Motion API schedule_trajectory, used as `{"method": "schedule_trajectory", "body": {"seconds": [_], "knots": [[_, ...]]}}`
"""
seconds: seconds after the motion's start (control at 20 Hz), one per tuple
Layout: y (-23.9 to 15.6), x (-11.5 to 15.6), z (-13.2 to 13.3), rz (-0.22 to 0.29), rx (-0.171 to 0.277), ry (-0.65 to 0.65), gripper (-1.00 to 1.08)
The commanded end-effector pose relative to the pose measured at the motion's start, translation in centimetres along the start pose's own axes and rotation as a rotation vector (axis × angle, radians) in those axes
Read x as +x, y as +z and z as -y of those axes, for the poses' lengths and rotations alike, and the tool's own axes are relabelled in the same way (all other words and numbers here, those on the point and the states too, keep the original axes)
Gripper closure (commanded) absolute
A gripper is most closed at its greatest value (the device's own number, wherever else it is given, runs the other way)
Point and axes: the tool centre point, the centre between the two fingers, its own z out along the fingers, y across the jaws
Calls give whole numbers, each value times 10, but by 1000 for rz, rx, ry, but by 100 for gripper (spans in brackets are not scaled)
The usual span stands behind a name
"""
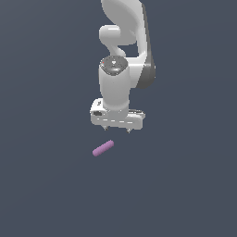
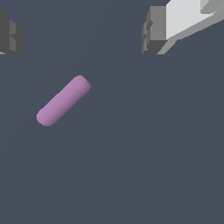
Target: Pick up the object and move it to a goal position.
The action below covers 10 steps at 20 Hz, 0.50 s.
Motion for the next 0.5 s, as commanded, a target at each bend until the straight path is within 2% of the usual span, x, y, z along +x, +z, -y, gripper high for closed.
{"method": "schedule_trajectory", "body": {"seconds": [0.0,0.45], "knots": [[7,2,-5,2,1,57,-92],[43,14,-28,11,-2,341,-92]]}}
